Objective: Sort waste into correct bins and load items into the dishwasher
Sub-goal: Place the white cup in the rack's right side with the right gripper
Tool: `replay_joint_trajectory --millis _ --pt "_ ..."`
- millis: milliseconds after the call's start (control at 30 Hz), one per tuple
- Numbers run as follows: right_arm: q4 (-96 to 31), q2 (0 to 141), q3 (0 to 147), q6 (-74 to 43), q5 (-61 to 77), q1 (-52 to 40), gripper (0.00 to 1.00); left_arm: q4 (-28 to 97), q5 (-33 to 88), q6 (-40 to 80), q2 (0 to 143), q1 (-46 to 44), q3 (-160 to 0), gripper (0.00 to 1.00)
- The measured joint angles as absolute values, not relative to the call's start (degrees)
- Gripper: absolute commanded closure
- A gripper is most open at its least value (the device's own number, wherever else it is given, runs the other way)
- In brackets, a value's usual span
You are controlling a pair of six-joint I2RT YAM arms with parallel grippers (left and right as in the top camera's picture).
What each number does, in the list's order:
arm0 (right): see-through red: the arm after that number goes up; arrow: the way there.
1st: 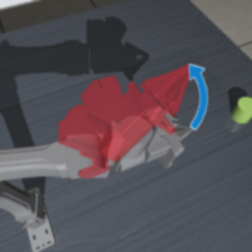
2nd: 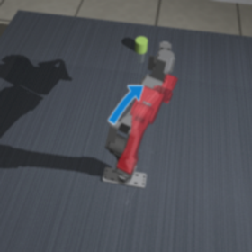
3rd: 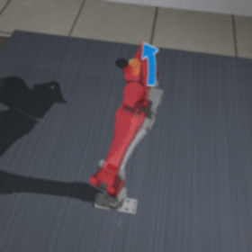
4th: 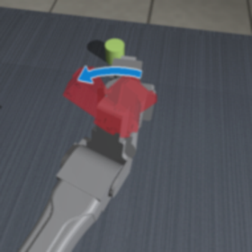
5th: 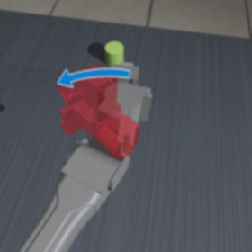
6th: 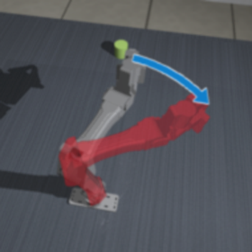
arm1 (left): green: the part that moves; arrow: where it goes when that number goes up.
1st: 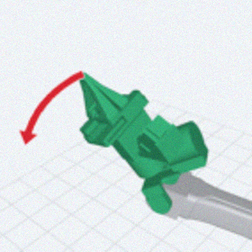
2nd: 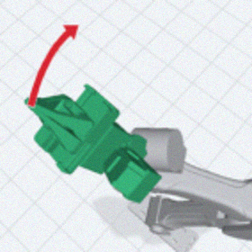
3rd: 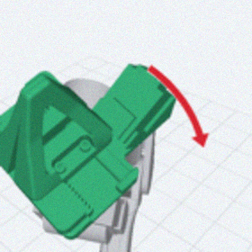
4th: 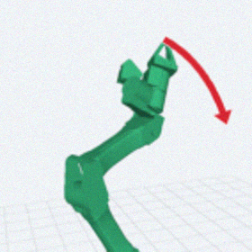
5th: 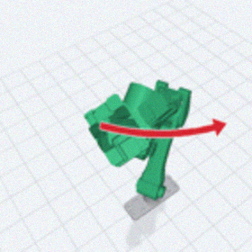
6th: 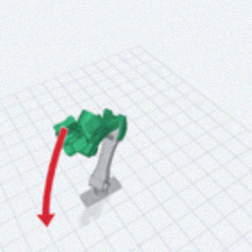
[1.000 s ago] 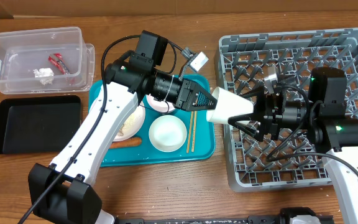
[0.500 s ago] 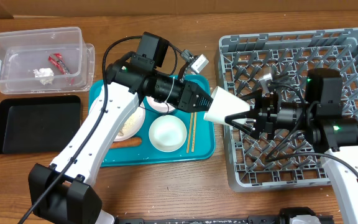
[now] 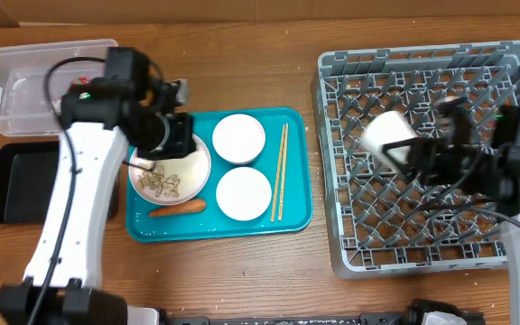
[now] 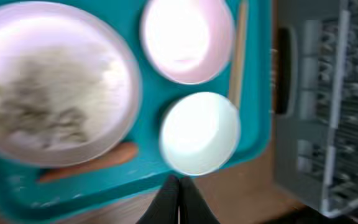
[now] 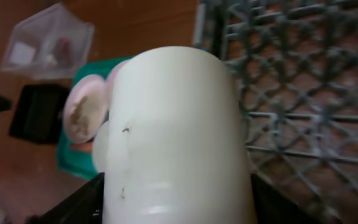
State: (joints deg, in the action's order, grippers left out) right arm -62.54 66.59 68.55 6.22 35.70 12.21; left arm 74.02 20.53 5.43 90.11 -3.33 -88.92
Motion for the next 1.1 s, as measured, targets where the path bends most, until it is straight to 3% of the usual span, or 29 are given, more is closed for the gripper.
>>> replay_joint_trajectory --millis 233,433,867,1067,1100 --pt "-67.88 66.57 71.24 0.16 19.81 24.47 0.72 75.05 11.49 5.43 85.69 -0.25 -88.92 0.95" --pt "-72.34 69.71 71.24 -4.56 9.08 30.87 0.72 75.07 7.70 5.45 85.60 -0.23 -88.92 0.89" --pt "-74.24 81.52 71.24 -8.32 -0.10 32.91 0.69 75.07 6.33 5.58 85.60 -0.23 -88.92 0.87" --pt "-74.50 85.95 71.26 -8.80 -1.93 32.97 0.65 75.05 6.15 5.56 85.60 -0.23 -88.92 0.87" --pt "-74.48 86.35 71.26 -8.80 -2.04 33.01 0.60 75.05 6.13 5.58 85.60 -0.23 -88.92 0.87"
